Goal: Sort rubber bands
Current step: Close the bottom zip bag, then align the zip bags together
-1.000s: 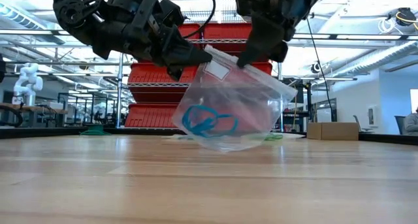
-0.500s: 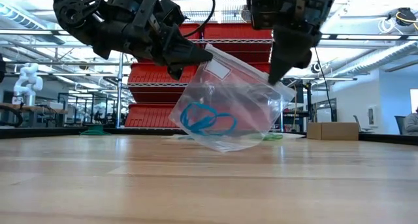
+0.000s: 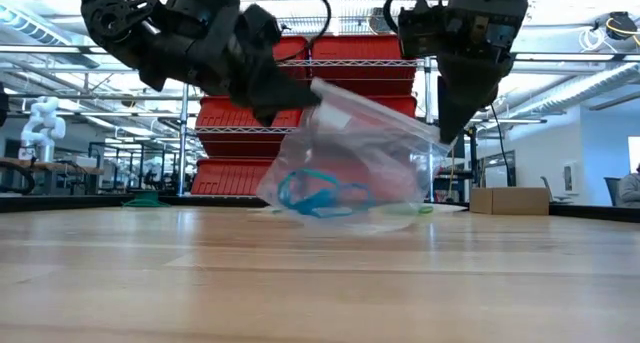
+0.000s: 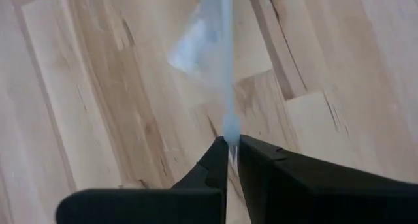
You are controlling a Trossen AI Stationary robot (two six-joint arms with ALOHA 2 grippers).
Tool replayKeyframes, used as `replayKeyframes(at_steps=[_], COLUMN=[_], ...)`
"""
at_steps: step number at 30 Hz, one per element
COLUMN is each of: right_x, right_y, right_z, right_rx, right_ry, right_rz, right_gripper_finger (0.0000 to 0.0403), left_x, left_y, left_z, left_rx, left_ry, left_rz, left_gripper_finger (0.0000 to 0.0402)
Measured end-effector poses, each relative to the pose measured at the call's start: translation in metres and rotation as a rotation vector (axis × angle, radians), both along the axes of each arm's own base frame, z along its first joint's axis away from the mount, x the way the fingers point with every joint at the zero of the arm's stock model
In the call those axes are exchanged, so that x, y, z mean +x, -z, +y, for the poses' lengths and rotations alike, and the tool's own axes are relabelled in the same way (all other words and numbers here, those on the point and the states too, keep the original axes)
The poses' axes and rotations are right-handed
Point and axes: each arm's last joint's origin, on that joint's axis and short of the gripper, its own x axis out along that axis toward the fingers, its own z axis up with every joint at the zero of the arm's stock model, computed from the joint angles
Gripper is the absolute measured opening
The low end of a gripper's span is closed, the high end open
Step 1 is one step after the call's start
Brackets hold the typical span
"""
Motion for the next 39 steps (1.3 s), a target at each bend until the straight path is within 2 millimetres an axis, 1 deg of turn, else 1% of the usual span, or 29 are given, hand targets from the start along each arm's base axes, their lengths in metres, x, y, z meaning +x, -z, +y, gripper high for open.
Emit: replayKeyframes(at_steps=[3,6,8,13,19,22,25,29,33,36,39], right_x=[0.0,0.001,-0.001,0.001,0.003,0.004,0.005,-0.002,-0.014,-0.025,-0.035], right_y=[0.0,0.0,0.001,0.0,0.0,-0.001,0.002,0.019,0.04,0.05,0.059], right_z=[0.0,-0.003,-0.005,-0.012,-0.029,-0.044,-0.063,-0.092,-0.122,-0.141,-0.157], right_rx=[-0.006,-0.034,-0.067,-0.161,-0.278,-0.343,-0.378,-0.437,-0.475,-0.485,-0.485], right_ry=[0.002,0.022,0.032,0.053,0.09,0.133,0.157,0.151,0.16,0.2,0.234], right_rz=[-0.001,-0.015,0.005,-0.015,-0.019,-0.014,-0.017,0.01,0.045,0.067,0.083], right_gripper_finger=[0.0012,0.0027,0.004,0.0081,0.013,0.0146,0.0156,0.016,0.0157,0.0152,0.0143], left_x=[-0.002,-0.005,-0.009,-0.014,-0.018,-0.022,-0.028,-0.034,-0.037,-0.039,-0.042], left_y=[0.008,0.017,0.023,0.032,0.038,0.042,0.047,0.052,0.055,0.056,0.058], left_z=[0.002,0.005,0.007,0.007,0.007,0.008,0.009,0.011,0.011,0.011,0.009], left_rx=[0.06,0.116,0.142,0.165,0.175,0.199,0.234,0.267,0.279,0.277,0.246], left_ry=[-0.048,-0.151,-0.214,-0.228,-0.229,-0.249,-0.293,-0.37,-0.377,-0.374,-0.372], left_rz=[0.078,0.181,0.258,0.37,0.437,0.497,0.58,0.664,0.71,0.73,0.764], left_gripper_finger=[0.0,0.0001,0.0001,0.0002,0.0003,0.0006,0.0023,0.0061,0.0095,0.0108,0.0111])
